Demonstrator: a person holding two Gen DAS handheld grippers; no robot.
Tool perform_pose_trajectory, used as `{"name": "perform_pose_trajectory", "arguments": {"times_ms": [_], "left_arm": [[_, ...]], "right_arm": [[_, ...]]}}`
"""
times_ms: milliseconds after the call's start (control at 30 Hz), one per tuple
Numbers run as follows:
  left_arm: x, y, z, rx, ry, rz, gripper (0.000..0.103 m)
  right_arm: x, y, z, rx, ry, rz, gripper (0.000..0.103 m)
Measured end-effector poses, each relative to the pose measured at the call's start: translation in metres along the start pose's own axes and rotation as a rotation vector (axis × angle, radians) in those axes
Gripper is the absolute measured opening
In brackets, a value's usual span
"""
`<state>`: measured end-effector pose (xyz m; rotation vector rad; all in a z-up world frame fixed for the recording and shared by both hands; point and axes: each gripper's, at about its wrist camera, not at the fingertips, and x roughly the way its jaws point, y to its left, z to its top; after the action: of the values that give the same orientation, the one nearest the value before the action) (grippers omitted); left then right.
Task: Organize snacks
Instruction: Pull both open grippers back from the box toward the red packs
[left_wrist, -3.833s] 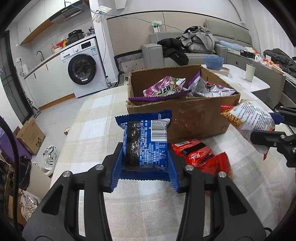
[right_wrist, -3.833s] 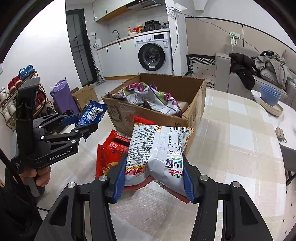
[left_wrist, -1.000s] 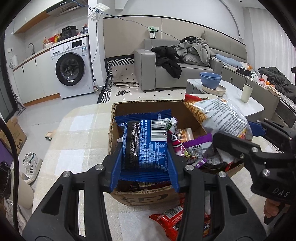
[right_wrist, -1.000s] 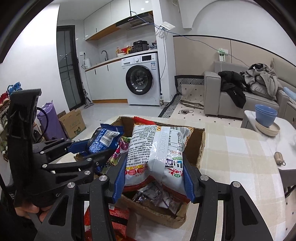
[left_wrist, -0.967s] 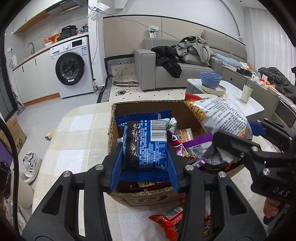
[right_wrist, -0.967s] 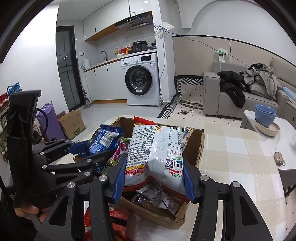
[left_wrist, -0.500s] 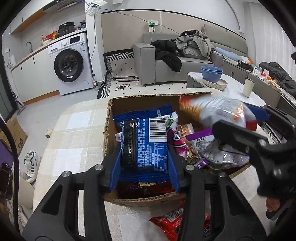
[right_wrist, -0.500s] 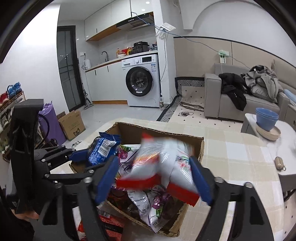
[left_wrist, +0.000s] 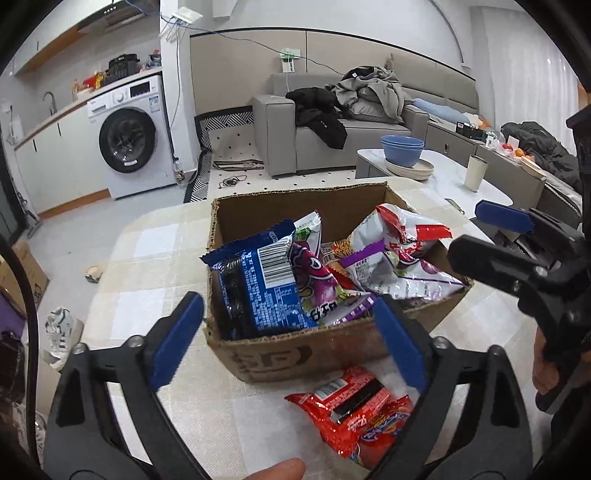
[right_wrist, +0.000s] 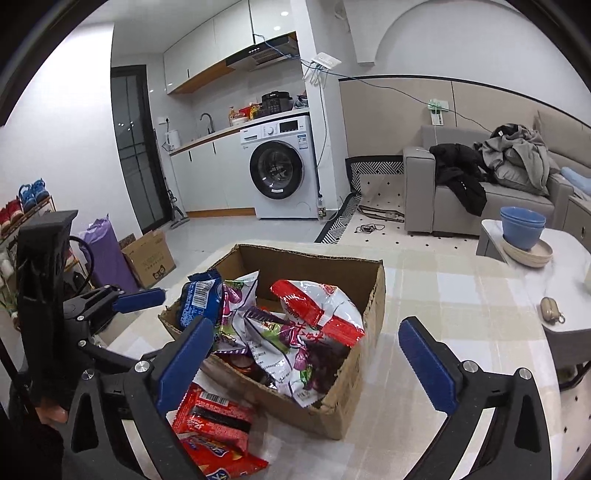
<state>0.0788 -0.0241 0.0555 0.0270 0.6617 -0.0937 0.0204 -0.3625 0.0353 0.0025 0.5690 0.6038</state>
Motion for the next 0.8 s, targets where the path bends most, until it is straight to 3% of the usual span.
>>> {"name": "perform_pose_trajectory", "arguments": {"times_ms": [500,800], "left_arm": [[-0.056,0.009,-0.049,-0.033,0.014,0.036,0.102],[-0.079,0.027,-0.071,-0.08,0.031,0.049,0.102]], "right_arm": [[-0.031,0.005,-0.019,0.031,0.017,0.036,0.103],[-0.04,0.003,-0.047,0.058,0.072,0.033,0.103]]}}
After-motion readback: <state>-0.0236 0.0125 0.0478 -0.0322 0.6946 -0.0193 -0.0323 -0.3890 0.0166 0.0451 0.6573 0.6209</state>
